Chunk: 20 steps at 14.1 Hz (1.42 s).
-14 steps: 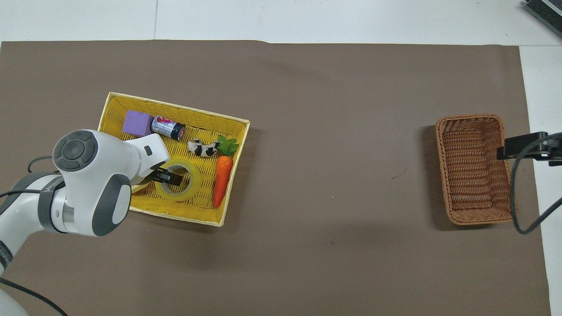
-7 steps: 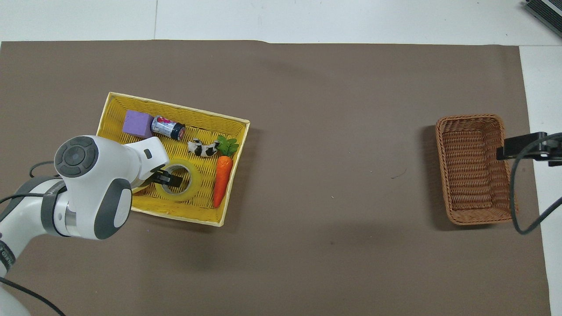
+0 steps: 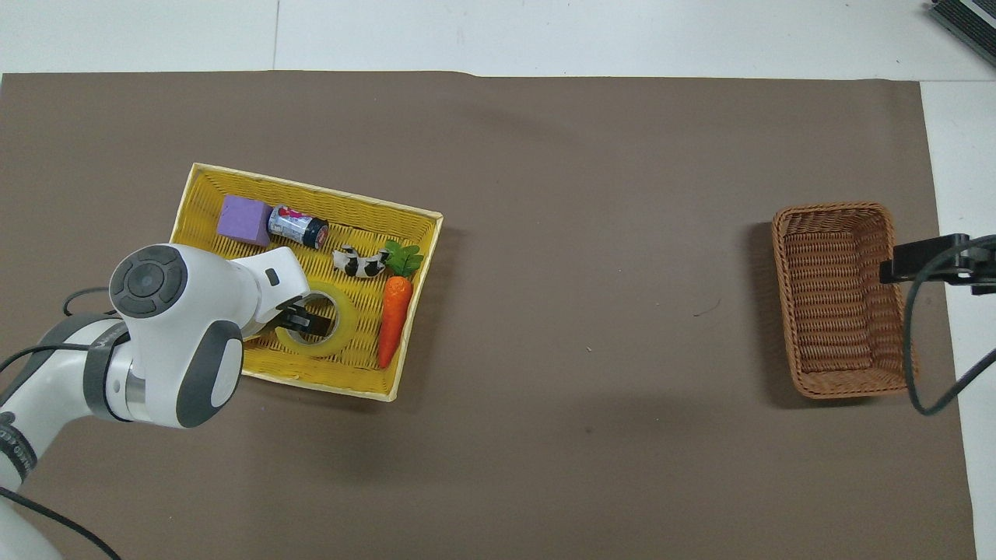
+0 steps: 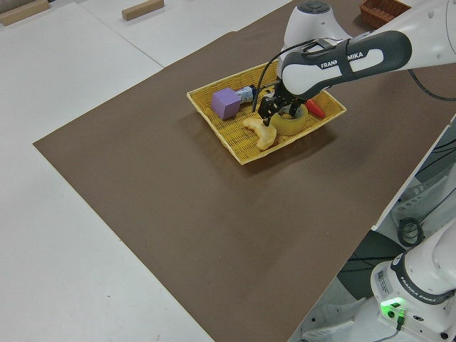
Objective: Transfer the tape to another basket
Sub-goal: 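Lower the left gripper into the tape roll's hole and close it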
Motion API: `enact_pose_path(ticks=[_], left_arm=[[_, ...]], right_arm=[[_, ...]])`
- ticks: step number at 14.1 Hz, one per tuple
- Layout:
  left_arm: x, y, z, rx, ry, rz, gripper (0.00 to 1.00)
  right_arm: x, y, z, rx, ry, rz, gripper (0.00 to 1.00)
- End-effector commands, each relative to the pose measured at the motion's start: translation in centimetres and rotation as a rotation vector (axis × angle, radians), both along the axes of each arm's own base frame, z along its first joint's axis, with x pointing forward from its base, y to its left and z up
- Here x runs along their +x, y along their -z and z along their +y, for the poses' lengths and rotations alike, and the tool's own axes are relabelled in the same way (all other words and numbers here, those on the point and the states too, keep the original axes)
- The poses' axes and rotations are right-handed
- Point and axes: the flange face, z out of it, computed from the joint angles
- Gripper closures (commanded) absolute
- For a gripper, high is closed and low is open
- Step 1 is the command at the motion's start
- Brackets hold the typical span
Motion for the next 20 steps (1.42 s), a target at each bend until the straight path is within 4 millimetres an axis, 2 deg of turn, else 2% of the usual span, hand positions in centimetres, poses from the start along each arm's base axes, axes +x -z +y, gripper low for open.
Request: enact_pose_path(ticks=[1,4,7,11,12,13,15,16,17,20], left_arm=[[-1.0,0.3,0.0,-0.002,0.005,0.017,0.00],[-0.6,0.2,-0.1,-0.005,0.013,0.001,0.00],[1.1,-0.5,-0.9,-0.025,0.003,-0.077,0.00],[1.0,-0.4,-1.5,-0.039,-0.027,-0.084,0.00],[0.9,-0.5,-1.7,-0.039,-0.022,-0.081,0.11],[0.7,-0.4,-1.7,-0.037,-0.021,-0.073,0.31],[-0.2,-0.2,-2.0,-0.023,-0.012,-0.017,0.53],[-0.5,-0.1,-1.7,-0.019,-0.018,0.007,0.71],[-0.6,-0.1,-1.6,-0.016,-0.019,0.018,0.99],[0.7,-1.1,-2.0,-0.020,-0.020,0.005,1.00]], right_arm=[[-0.5,0.0,-0.2,0.001,0.007,-0.003,0.00],[-0.6,0.0,-0.2,0.001,0.005,-0.001,0.00],[-0.6,0.0,-0.2,0.001,0.005,-0.001,0.00],[-0.6,0.0,-0.3,0.001,0.007,-0.001,0.00],[-0.6,0.0,-0.3,0.001,0.007,-0.001,0.00],[-0.6,0.0,-0.3,0.001,0.007,-0.001,0.00],[-0.6,0.0,-0.3,0.001,0.007,-0.001,0.00],[-0.6,0.0,-0.3,0.001,0.007,-0.001,0.00],[-0.6,0.0,-0.4,0.001,0.008,0.000,0.00],[-0.6,0.0,-0.4,0.001,0.008,0.000,0.00]])
